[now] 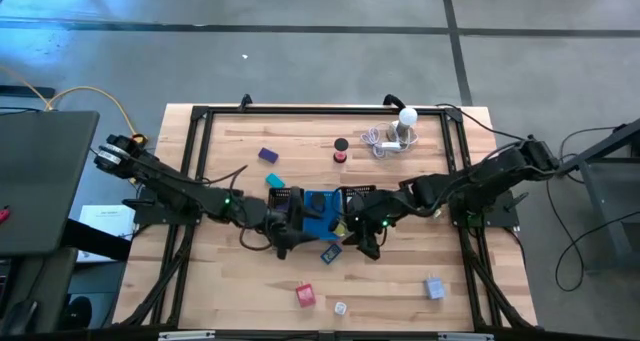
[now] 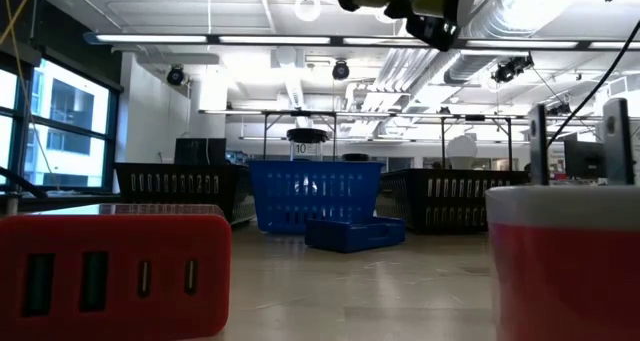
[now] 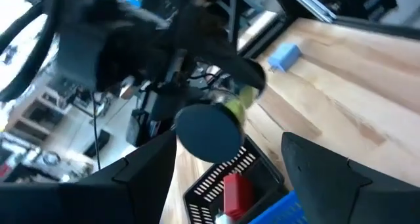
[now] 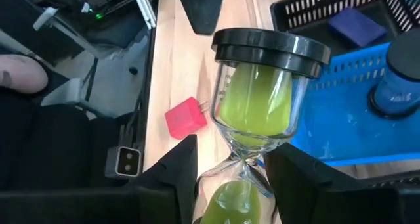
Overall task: Pick & Place Office items
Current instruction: Put the green hourglass into the blue bin
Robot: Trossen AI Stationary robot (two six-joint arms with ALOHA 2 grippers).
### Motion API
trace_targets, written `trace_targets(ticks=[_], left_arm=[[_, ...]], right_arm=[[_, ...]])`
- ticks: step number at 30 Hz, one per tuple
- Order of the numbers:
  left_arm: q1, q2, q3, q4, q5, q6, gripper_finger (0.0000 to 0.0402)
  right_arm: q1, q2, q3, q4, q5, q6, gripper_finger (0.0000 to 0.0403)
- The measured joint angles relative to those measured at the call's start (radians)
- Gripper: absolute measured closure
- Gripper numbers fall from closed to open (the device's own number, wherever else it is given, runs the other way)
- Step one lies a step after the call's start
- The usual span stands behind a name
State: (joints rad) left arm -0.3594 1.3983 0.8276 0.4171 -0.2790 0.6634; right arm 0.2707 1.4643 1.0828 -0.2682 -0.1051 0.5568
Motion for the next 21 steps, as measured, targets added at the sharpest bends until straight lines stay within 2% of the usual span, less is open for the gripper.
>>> trace_targets(ticks=[11,21], left_arm=[[0.009,0.000,0.000,0.023,0.003,-0.180,0.0133],[0.018,0.006,0.001,0.048,-0.003,-0.118,0.0125]], right_arm=[[-0.003,0.000,0.000,-0.003,-0.002,-0.004,0.0261],[-0.003,0.000,0.000,-0.009,-0.003,-0.009,0.0262]])
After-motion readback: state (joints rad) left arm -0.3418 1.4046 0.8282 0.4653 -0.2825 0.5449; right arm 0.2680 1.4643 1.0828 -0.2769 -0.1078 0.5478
